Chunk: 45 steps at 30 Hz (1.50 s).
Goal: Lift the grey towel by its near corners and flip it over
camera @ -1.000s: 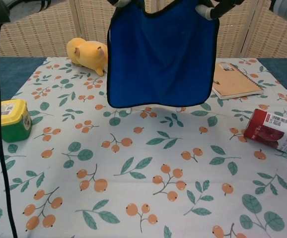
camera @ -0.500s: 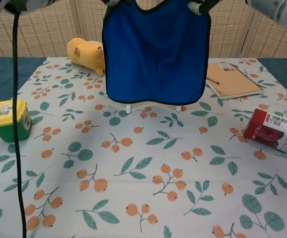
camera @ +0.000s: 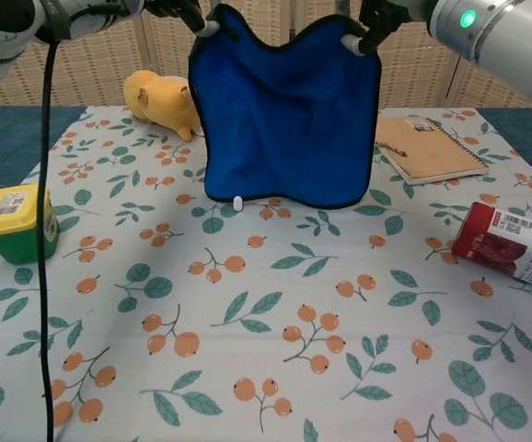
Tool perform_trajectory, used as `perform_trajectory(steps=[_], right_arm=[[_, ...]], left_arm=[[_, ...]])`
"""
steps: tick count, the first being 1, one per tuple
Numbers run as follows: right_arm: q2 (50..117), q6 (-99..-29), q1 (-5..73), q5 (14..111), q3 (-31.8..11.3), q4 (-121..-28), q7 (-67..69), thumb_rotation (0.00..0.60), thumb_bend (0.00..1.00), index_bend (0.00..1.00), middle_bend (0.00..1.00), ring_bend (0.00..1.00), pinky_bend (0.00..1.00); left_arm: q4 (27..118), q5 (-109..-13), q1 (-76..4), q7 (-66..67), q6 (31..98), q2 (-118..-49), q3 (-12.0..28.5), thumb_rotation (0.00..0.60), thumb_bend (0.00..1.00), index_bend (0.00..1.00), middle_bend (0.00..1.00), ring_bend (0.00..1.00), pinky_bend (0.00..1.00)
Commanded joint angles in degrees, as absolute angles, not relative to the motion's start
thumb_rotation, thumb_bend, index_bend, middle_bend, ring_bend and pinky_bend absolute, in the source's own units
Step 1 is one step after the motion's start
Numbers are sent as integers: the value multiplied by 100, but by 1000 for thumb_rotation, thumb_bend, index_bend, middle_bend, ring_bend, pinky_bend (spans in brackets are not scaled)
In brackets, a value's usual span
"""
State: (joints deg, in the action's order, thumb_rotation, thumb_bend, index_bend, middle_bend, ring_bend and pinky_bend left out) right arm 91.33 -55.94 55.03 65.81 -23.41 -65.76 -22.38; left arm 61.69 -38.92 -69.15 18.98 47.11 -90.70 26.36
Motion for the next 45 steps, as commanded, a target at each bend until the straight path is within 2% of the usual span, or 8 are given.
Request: perform_trajectory(steps=[1, 16, 19, 25, 30, 36, 40, 45], right_arm=[[9288, -5543, 5606, 6488, -2319, -6355, -2202, 600, 516, 716, 955, 872, 1000], [9863, -5354, 6021, 6072, -2363, -5450, -2474, 600, 499, 712, 946, 871, 1000], [9923, -5278, 6063, 5931, -2369, -5380, -2596, 600, 423, 600, 946, 871, 1000], [9977, -5156, 6118, 5568, -2400, -5401, -2907, 600, 126, 232, 945, 867, 1000], [9941, -5175, 6130, 5444, -2409, -5499, -3001, 600, 2, 105, 937, 866, 1000], [9707, -5351, 6007, 5553, -2348, -5848, -2908, 600, 0, 94, 919, 862, 1000], [9332, -5565, 5744, 5706, -2204, -6377, -2870, 600, 12, 122, 861, 821, 1000], [8792, -5824, 5343, 5927, -1986, -7123, -2757, 600, 200, 268, 786, 763, 998]], left_arm=[[5984, -3854, -6968, 1977, 4721, -9157, 2589, 600, 404, 535, 1000, 949, 1000], [5033, -3596, -7145, 2176, 4460, -9545, 2561, 600, 404, 528, 990, 942, 1000], [4940, -3518, -7160, 2282, 4398, -9590, 2537, 600, 403, 490, 950, 919, 1000], [4999, -2958, -7193, 2849, 4166, -9544, 2458, 600, 331, 228, 606, 589, 987], [5141, -2730, -7201, 2983, 4195, -9489, 2482, 600, 268, 117, 304, 331, 786], [5467, -2825, -7114, 2855, 4348, -9357, 2501, 600, 267, 93, 189, 208, 544], [6020, -2907, -6893, 2781, 4509, -9094, 2430, 600, 267, 108, 189, 209, 504], [6848, -3094, -6517, 2690, 4940, -8675, 2307, 600, 267, 146, 189, 209, 454]])
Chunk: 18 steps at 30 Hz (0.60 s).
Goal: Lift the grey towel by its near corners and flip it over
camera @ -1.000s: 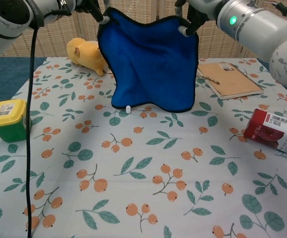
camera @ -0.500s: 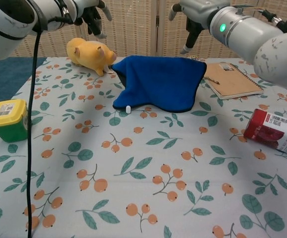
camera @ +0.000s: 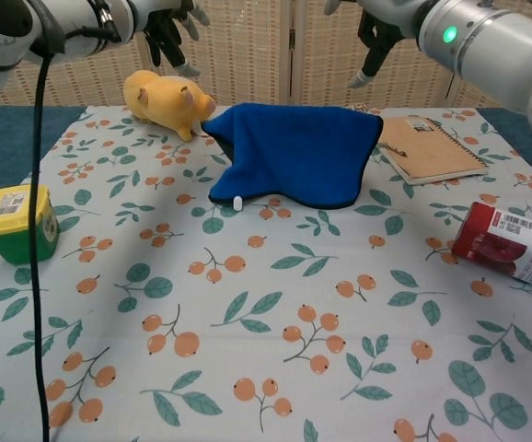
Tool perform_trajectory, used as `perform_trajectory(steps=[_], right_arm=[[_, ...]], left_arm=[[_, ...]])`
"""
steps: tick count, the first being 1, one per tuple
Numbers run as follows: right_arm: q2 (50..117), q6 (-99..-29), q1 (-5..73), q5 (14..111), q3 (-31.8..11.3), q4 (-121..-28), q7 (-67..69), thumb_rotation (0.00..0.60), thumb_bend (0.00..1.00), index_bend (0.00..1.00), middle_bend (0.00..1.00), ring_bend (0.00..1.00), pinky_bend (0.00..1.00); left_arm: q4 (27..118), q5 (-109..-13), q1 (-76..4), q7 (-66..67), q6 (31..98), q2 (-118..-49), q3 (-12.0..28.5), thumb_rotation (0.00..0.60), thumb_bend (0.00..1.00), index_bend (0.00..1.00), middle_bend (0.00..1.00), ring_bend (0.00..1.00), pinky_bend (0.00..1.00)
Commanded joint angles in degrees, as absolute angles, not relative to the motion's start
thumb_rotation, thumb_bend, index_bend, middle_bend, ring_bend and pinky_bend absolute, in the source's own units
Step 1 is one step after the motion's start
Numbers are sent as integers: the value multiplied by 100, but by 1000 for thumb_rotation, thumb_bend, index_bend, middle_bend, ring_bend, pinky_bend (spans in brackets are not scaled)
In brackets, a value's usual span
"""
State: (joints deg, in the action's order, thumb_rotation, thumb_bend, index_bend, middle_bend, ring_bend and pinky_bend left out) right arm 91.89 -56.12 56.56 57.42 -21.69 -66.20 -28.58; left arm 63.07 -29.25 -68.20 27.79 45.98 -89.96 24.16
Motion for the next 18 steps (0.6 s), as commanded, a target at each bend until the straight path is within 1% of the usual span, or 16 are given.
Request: perform_trajectory(steps=[1, 4, 6, 11, 18], right_arm=[[8631, -5887, 5227, 5987, -1923, -7346, -2721, 600, 218, 286, 773, 753, 995], [8230, -5983, 4953, 6102, -1775, -7920, -2600, 600, 233, 343, 734, 720, 981], [7961, -6046, 4777, 6196, -1679, -8307, -2505, 600, 236, 351, 720, 698, 965], [7284, -6418, 4244, 6717, -1274, -9166, -2356, 600, 238, 375, 704, 670, 923], [6527, -7097, 3405, 7463, -724, -9802, -1846, 600, 240, 408, 694, 647, 885]], left_arm=[[7029, -3167, -6408, 2654, 5049, -8571, 2264, 600, 266, 151, 189, 209, 445], [7473, -3362, -6124, 2525, 5306, -8307, 2170, 600, 267, 160, 189, 209, 424], [7704, -3522, -5940, 2402, 5492, -8162, 2127, 600, 266, 165, 189, 209, 420], [8116, -4127, -5395, 2055, 5968, -7819, 1887, 600, 266, 182, 189, 209, 416], [8700, -4867, -4563, 1654, 6577, -7203, 1494, 600, 266, 184, 189, 209, 391]])
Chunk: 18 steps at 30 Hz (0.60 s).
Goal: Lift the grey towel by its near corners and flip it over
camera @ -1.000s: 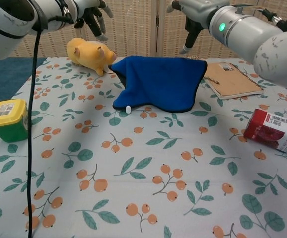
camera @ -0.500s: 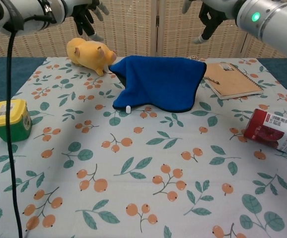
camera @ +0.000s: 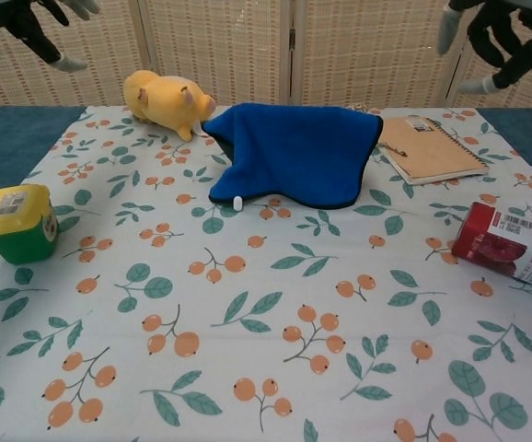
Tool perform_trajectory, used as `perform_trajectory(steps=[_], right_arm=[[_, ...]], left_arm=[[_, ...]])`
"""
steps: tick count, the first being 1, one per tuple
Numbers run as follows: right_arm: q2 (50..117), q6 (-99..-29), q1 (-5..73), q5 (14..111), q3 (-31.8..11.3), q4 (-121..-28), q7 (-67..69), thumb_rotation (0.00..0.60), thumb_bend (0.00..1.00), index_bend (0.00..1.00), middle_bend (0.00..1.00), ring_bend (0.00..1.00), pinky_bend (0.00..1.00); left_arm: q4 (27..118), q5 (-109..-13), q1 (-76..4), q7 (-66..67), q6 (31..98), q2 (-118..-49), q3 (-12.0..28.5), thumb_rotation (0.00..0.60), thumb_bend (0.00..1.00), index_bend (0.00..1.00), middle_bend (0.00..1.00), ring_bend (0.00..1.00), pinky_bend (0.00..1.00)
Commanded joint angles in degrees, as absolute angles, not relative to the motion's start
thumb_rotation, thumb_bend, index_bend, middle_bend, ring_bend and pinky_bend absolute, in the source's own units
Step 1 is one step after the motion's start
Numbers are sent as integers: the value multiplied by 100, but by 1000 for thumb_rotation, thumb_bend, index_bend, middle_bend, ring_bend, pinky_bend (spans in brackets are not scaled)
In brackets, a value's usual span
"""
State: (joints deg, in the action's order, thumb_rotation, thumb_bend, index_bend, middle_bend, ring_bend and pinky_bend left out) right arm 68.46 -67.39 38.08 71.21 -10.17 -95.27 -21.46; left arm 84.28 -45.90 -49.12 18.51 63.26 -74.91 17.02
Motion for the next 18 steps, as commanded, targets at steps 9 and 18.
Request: perform_trajectory(steps=[9, 18], right_arm=[[6002, -7992, 2381, 8093, -234, -9944, -1029, 600, 241, 427, 681, 632, 874], [5839, -8760, 1556, 8637, 121, -9808, -692, 600, 247, 428, 650, 592, 845]], left_arm=[[9440, -5750, -3348, 1398, 7660, -6527, 866, 600, 267, 187, 189, 209, 360], [10051, -6444, -2459, 1517, 8520, -6256, 411, 600, 266, 187, 189, 209, 338]])
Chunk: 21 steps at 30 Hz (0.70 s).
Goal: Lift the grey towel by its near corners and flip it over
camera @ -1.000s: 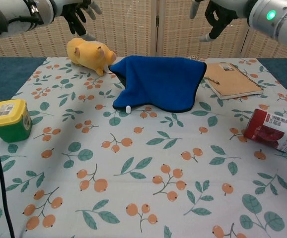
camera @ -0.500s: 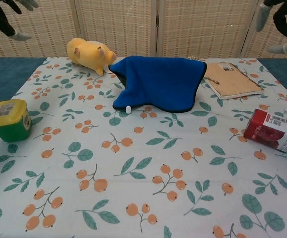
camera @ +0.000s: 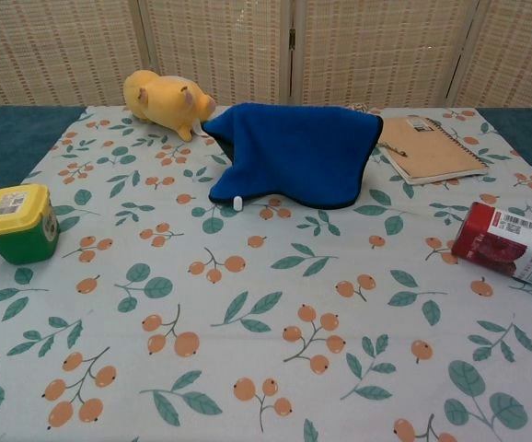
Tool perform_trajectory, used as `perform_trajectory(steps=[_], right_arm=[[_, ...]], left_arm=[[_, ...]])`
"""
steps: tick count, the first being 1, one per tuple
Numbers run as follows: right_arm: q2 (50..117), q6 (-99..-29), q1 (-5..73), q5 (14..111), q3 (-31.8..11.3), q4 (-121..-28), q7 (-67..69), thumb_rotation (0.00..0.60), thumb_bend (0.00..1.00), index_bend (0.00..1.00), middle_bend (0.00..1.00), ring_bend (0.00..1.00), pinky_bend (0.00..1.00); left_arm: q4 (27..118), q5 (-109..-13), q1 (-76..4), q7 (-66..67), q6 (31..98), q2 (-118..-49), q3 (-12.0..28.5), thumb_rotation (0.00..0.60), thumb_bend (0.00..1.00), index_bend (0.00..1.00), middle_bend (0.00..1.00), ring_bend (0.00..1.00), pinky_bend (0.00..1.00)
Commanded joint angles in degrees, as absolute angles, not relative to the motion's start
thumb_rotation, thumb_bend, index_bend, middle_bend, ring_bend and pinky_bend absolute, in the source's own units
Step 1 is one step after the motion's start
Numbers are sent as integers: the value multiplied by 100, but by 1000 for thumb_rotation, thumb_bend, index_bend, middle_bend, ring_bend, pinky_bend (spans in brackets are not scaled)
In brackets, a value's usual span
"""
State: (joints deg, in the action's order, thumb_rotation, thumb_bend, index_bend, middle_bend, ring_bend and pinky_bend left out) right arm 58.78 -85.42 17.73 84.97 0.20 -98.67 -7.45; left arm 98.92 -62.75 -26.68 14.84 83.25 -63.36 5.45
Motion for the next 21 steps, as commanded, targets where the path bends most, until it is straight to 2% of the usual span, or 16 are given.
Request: perform_trajectory(steps=[1, 5, 13, 21], right_arm=[[5844, -8849, 1463, 8660, 148, -9793, -685, 600, 248, 428, 649, 590, 845], [5922, -9216, 1053, 8736, 252, -9667, -657, 600, 252, 428, 648, 585, 844], [5952, -9522, 529, 8650, 288, -9608, -490, 600, 253, 428, 646, 583, 844], [5917, -9433, 328, 8664, 292, -9615, -326, 600, 253, 430, 645, 579, 844]], left_arm=[[10085, -6504, -2381, 1538, 8592, -6251, 372, 600, 267, 187, 189, 209, 335], [10187, -6748, -2015, 1638, 8929, -6280, 204, 600, 266, 186, 189, 209, 317], [10337, -7267, -1492, 1780, 9403, -6345, 14, 600, 266, 184, 189, 209, 295], [10512, -7552, -1268, 1844, 9362, -6318, -52, 600, 266, 184, 189, 209, 289]])
